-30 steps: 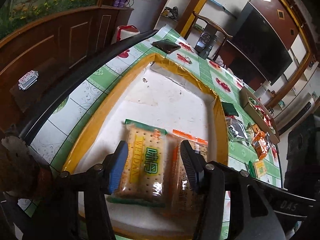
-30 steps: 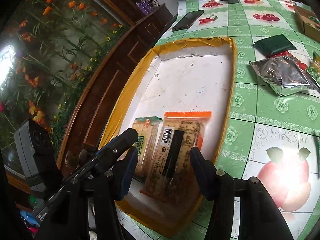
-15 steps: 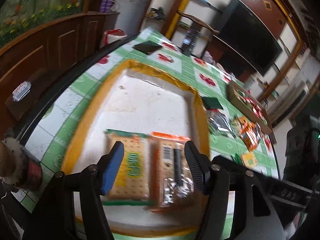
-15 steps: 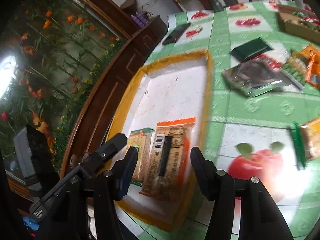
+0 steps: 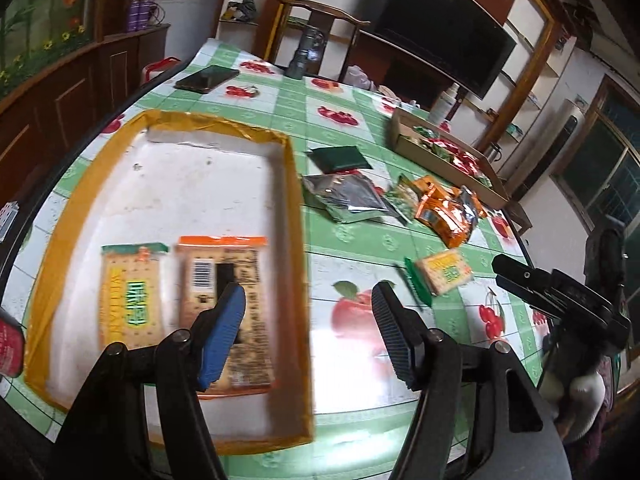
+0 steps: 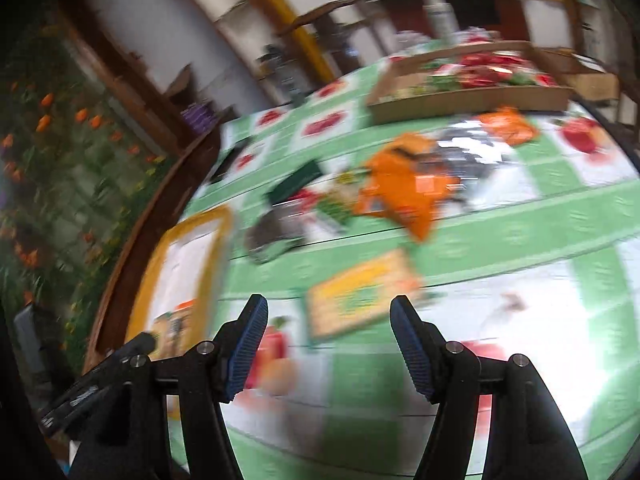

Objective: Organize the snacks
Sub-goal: 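Grasp a WEIDAN cracker pack with the right tool while the left tool grasps the silver foil bag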

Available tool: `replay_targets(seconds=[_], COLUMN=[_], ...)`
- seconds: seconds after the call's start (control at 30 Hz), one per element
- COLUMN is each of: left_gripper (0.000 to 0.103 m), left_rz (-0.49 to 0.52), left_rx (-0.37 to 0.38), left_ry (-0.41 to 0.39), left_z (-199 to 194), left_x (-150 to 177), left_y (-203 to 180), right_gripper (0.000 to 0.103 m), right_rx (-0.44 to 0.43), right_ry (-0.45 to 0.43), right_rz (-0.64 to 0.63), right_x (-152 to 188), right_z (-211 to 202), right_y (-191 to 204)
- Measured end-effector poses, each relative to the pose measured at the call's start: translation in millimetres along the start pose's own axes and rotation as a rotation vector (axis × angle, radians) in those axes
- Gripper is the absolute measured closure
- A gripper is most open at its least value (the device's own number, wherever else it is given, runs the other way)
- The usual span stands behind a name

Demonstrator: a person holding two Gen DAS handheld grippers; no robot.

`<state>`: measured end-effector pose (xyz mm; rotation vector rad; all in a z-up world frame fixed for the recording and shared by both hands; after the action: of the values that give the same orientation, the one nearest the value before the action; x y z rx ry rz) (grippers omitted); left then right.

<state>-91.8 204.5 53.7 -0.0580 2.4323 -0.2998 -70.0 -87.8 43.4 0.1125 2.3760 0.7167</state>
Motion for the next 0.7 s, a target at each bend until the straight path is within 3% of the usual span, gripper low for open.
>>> replay_targets(seconds=[0.13, 0.27, 0.47, 0.7], left_gripper=[0.038, 0.038, 0.037, 0.036], left_rz=[0.053, 0.086, 0.058, 0.056], left_rx=[0.038, 0.067, 0.075, 0.102], left_ry=[0.000, 0.022, 0.036, 0.053], left_z=[-0.1, 4.3, 7.4, 16.2], left_x=[2.8, 6.6, 5.7, 8.3], left_y=[-23.1, -42.3, -41.6, -46.2], right_gripper=[0.034, 0.034, 0.034, 0.026], right_rx=[0.042, 0.031, 0.014, 0.044], right_ry=[0.002, 0.043, 0.063, 0.094], right_rz=[0.020, 0.040, 0.082, 0.098], right_x=[-3.1, -1.7, 4.6, -1.1], right_z=[-1.3, 10.4, 25.6, 54.8], right_y=[-21.7, -27.1, -16.6, -18.7])
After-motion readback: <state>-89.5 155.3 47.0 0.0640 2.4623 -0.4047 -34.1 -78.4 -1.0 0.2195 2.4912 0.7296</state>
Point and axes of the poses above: each gripper's, at about its wrist camera, not at the fingertips, and z roughly the way its jaws point, y to its left, x to its underside, the point moved 2 cm from there along z, roughly the way its jaws point, and after that the axes turned 6 degrees about -x, right-handed, at the moved point
